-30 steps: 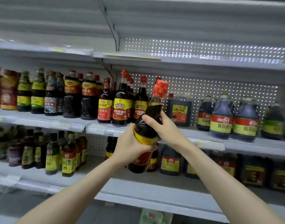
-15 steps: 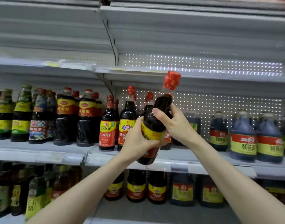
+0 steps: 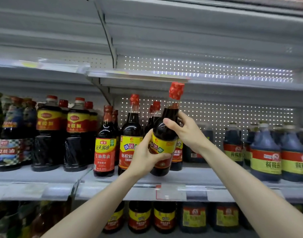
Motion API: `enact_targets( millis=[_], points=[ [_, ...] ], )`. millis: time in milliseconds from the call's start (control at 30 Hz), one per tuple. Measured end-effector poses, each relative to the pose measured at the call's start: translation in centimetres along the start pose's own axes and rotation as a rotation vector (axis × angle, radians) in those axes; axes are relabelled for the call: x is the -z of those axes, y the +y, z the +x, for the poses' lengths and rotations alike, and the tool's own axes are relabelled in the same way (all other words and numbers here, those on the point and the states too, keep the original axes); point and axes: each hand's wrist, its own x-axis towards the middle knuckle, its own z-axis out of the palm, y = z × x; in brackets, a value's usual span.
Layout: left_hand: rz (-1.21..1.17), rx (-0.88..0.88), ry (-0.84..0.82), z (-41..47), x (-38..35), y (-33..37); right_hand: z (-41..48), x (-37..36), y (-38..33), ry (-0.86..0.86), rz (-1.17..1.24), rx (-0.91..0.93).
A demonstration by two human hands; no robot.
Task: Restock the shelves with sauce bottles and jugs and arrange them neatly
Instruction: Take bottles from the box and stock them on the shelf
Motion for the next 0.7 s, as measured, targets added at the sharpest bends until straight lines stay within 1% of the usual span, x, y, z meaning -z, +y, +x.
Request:
enact_targets(
  millis=[100, 233, 300, 467, 567, 700],
  points=[
    [0.018, 0.04, 0.008, 0.5, -0.5, -1.2, 0.7, -0.3, 1.5, 0.001, 0.017, -0.043],
    [0.048, 0.091, -0.022, 1.2, -0.7, -1.8, 1.6, -0.4, 3.0, 0.005, 0.031, -0.074],
    [0.068, 0.11, -0.032, 1.4, -0.8, -2.0, 2.2, -0.5, 3.7, 0.016, 0.013, -0.089],
    [0.131, 0.15, 0.021, 1.4, -0.9, -2.4, 3.6, -1.3, 5.1, 0.031, -0.004, -0.12],
    [0.161, 0.184, 0.023, 1.3, -0.9, -2.1, 4.4, -1.8, 5.6, 0.021, -0.018, -0.148],
    [0.211, 0.235, 0.019, 1.3, -1.0, -2.2, 5.0, -2.8, 6.6, 0.038, -0.099, -0.218]
  ],
)
